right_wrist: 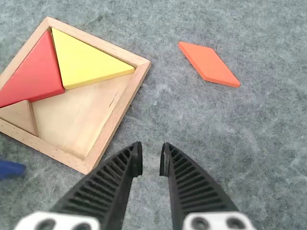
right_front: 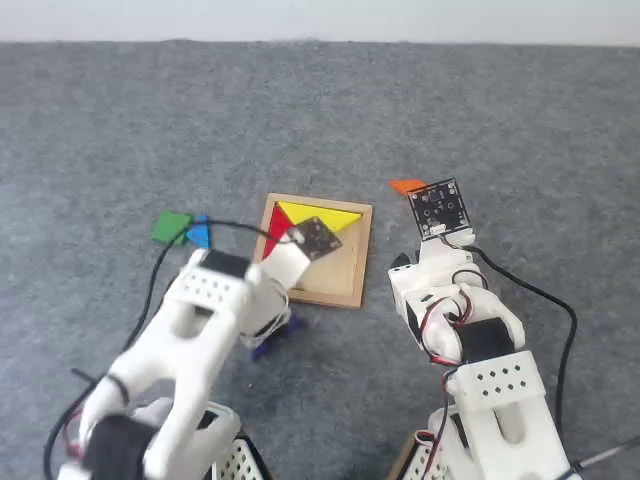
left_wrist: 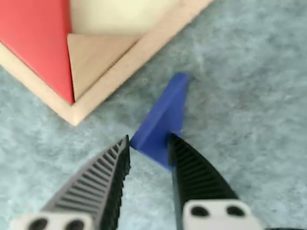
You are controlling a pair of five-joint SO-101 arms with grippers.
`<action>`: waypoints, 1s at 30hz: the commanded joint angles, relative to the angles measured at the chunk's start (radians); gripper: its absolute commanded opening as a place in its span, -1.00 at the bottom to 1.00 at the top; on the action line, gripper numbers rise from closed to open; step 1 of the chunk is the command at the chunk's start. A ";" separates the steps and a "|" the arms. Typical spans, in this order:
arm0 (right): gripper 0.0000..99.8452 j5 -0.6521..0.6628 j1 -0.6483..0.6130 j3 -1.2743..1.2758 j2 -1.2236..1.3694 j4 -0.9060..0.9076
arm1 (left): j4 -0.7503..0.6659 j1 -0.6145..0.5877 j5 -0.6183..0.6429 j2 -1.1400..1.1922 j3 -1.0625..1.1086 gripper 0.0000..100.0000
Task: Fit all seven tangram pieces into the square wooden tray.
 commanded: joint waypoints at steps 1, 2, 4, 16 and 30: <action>-0.83 -0.005 0.010 -0.054 -0.001 -0.021 | -0.044 0.084 0.009 -0.189 0.124 -0.77; -0.83 -0.005 0.010 -0.054 -0.001 -0.021 | -0.060 0.110 0.009 -0.218 0.154 -0.77; -0.83 -0.006 0.010 -0.054 -0.001 -0.019 | -0.080 0.141 0.011 -0.269 0.194 -0.77; -0.83 -0.006 0.010 -0.054 -0.001 -0.018 | -0.040 0.160 -0.074 -0.311 0.209 -0.77; -0.83 -0.008 0.010 -0.054 -0.001 -0.018 | 0.058 0.160 -0.235 -0.316 0.217 -0.77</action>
